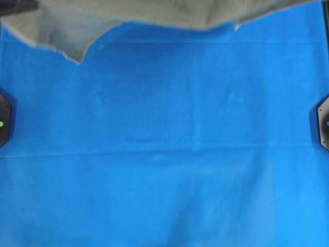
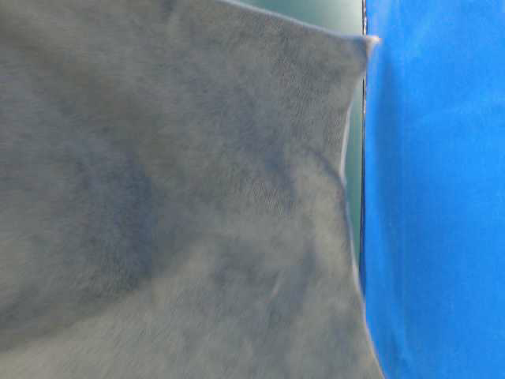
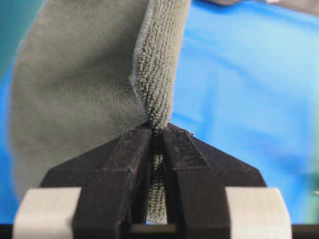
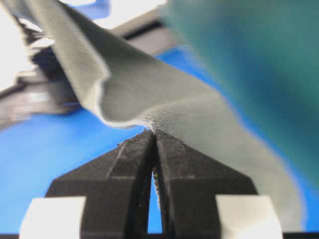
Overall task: Fold a large towel.
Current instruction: 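Lift the towel with both grippers and shake it out upward, then lay the towel flat on the table, pulling it toward the far edge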
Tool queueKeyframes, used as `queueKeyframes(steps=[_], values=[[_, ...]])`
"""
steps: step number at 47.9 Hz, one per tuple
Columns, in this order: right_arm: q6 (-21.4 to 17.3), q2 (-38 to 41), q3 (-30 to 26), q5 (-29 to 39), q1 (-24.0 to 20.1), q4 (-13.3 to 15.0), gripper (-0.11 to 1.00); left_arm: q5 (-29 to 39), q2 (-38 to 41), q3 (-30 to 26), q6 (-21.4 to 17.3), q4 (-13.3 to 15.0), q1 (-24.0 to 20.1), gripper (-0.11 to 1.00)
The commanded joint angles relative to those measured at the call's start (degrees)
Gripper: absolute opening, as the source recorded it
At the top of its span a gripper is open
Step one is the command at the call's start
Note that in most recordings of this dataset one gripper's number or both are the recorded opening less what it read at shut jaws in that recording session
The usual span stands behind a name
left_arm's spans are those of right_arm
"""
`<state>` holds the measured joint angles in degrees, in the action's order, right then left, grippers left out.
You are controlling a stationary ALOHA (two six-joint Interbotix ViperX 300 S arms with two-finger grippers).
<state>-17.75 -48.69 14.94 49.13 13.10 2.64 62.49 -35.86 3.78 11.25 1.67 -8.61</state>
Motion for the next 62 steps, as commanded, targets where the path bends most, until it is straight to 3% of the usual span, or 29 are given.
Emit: queueKeyframes(steps=[1,9,17,28,31,37,44,51,57,62], values=[[-0.09,-0.18,-1.85,-1.23,-3.96,-3.25,0.01,-0.26,-1.58,-1.67,4.57,0.18,4.66,0.03],[-2.11,-0.7,-2.46,-4.75,-9.58,-7.91,0.01,0.09,-3.34,-1.67,14.68,0.18,10.55,0.03],[-4.04,-0.53,-2.55,-8.35,-13.1,-8.61,0.01,1.23,-3.52,-2.46,22.41,-0.18,15.21,0.03],[-4.48,-1.23,-2.81,-8.79,-13.18,-6.77,0.01,1.41,-3.16,-5.54,22.68,-1.14,14.41,0.03],[-5.01,-1.23,-2.72,-8.26,-12.66,-5.54,0.01,2.64,-3.08,-5.45,22.5,-1.14,11.78,0.03],[-7.91,-1.58,-2.11,-5.27,-8.44,-0.79,0.01,6.33,-2.9,-4.13,21.27,-1.23,2.2,0.03],[-12.57,-1.58,2.11,1.85,-1.58,5.27,0.01,6.24,-2.29,2.37,17.23,-1.05,-6.5,0.03],[-15.64,-1.05,9.93,6.06,3.52,9.23,0.01,2.2,-0.88,12.13,14.06,-0.97,-12.22,0.03],[-15.91,0.18,15.12,6.24,7.38,13.01,0.01,-4.13,1.14,19.51,11.25,-1.05,-16.52,0.03],[-15.91,1.85,18.11,5.45,12.22,19.51,0.01,-11.07,2.81,23.47,5.45,-1.14,-20.48,0.03]])
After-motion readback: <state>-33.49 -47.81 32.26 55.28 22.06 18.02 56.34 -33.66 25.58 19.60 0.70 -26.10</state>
